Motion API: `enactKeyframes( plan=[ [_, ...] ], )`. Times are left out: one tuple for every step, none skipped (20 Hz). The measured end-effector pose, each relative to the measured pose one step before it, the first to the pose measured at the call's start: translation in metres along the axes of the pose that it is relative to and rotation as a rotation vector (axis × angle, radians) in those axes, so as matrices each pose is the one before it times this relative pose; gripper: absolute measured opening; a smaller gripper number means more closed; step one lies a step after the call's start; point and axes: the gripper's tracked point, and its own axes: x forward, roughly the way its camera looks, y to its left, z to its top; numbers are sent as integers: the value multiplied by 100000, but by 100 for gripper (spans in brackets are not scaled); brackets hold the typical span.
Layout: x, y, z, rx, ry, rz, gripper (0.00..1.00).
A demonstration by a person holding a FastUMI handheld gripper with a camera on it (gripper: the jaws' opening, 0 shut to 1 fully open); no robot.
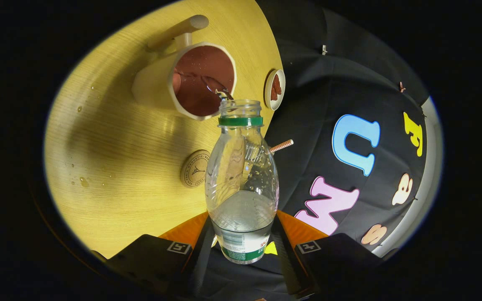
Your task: Take the bottle from table, then pour the juice into the cup, finally place the bottle on the coaster
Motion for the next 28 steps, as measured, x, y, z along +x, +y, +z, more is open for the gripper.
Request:
enactKeyframes(
  plan=[
    [-107,-168,-29,-868,11,-539,76],
    [34,-247,75,-570,-164,-649,76],
    [66,-191,-63,-262,1,-726,77],
    [-52,-75,-96,-367,-140,-537,76],
    [12,-157,28,-695,-431,-880,76],
    [99,-223,145,-1024,-545,-911,77],
    [-82,-36,-47,-1054,-440,-605,77],
    [-18,9,95,-919,-306,-447,76],
    [-202,-160,-61,-1013,-328,-1140,76],
    [-144,-83,35,-577,-525,-630,77],
    [-111,185,11,-111,-502,-71,77],
    [-74,42,-17,-407,-211,-227,76],
    [43,-46,0,-385,-109,-154,76],
    [-77,-12,8,-147,-218,-451,76],
    [14,-191,-31,-66,-171,-603,76],
    [-18,-215,60,99,-344,-607,76],
    [33,21,23,107,-325,-399,76],
    [-38,-109,-37,-448,-323,-609,76],
    [-56,-170,93,-745,-433,-698,76],
    [-130,-106,40,-677,-476,-520,76],
    [37,-112,-43,-711,-343,-698,76],
    [8,-274,5,-744,-515,-805,76],
    [-100,-49,108,-607,-580,-545,76],
    [-283,-12,-9,-765,-601,-753,76],
    [124,-51,100,-840,-317,-530,76],
    [39,-74,16,-870,-250,-491,76],
    [-132,-26,-53,-914,-160,-539,76],
    [-49,-132,143,-1057,-422,-846,76]
  ],
)
